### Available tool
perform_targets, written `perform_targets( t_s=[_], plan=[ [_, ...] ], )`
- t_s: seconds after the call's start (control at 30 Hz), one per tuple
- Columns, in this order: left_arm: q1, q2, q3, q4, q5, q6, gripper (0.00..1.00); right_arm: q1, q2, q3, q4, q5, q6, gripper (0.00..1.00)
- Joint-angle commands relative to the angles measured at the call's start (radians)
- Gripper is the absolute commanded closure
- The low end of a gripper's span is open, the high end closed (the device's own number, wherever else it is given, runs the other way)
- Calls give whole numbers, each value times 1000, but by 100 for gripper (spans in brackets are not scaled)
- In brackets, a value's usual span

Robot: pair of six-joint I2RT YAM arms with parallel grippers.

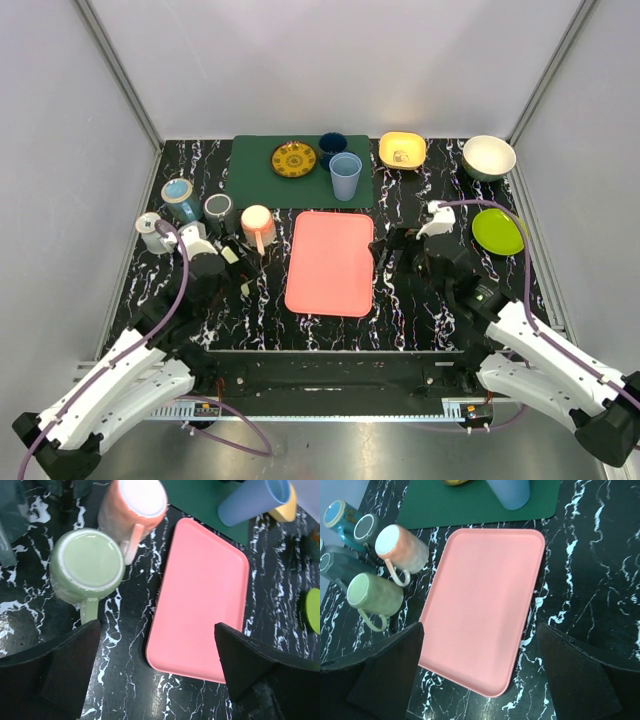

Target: Turn the mug right side up

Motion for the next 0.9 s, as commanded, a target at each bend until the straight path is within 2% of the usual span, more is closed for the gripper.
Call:
perform_targets(
  t_s=[0.0,0.13,0.43,0.57,0.87],
  plan=[
    [38,71,23,-49,-17,-64,1,-4,28,-4,49,-76,49,0],
    [76,207,25,-58,10,-66,1,-2,31,-9,45,-84,36,0],
    [173,433,57,9,70,72,19,-2,-1,-26,45,-91,-1,0],
    [233,480,52,23,134,140,26,-2,16,-21,38,-87,-10,0],
    [263,529,60,46,131,198,35,-4,42,-30,68,-105,-21,0]
  ],
)
